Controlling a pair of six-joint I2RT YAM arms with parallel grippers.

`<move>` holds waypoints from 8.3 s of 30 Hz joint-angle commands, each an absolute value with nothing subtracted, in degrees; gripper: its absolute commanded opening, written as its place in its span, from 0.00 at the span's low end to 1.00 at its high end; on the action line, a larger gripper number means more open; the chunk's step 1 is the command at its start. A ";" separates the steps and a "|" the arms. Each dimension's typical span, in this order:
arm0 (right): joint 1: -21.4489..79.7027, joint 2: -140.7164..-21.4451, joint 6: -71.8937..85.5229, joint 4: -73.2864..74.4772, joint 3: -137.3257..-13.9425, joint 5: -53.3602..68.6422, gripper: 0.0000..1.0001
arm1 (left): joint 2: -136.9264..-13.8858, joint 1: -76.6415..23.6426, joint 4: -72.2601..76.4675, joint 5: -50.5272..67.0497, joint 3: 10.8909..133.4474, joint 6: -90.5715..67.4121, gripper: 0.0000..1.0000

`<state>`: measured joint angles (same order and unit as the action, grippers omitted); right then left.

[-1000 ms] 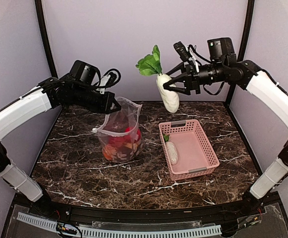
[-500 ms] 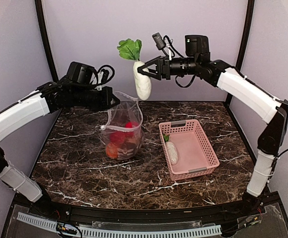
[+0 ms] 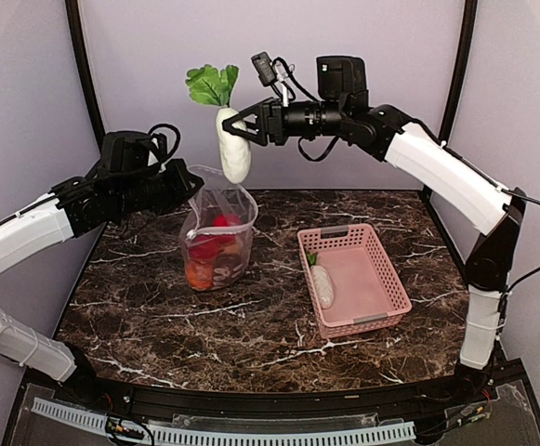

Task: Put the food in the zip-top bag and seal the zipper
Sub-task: Place the fake vegetable in the zipper food storage bag, then pass from the left arm to the right, then pass from the right arm to the left, then pick up the fake vegetable from the bin, then place the fake vegetable in the zipper food storage bag.

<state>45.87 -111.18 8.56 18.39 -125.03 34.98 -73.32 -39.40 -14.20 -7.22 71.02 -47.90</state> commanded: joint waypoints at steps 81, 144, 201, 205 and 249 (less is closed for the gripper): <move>65.13 -107.94 -51.33 45.92 -115.02 10.04 0.00 | -77.07 -39.55 -45.10 4.42 84.70 -21.93 0.30; 24.41 -108.70 -1.19 38.81 -80.15 37.84 0.57 | -70.55 -39.55 -35.02 4.95 77.03 -25.20 0.01; 26.31 -91.45 -0.08 22.79 -97.30 46.16 0.30 | -79.89 -39.55 -37.49 5.25 85.31 -24.39 0.01; 30.31 -92.77 3.88 18.18 -102.21 48.99 0.30 | -80.21 -39.55 -38.57 5.03 86.12 -25.09 0.01; 50.75 -111.97 4.62 14.66 -113.57 23.96 0.56 | -70.68 -39.64 -17.36 0.75 70.78 -40.06 0.01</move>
<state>48.51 -110.48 7.31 11.18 -109.93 29.50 -74.74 -39.44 -21.06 2.94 73.58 -38.83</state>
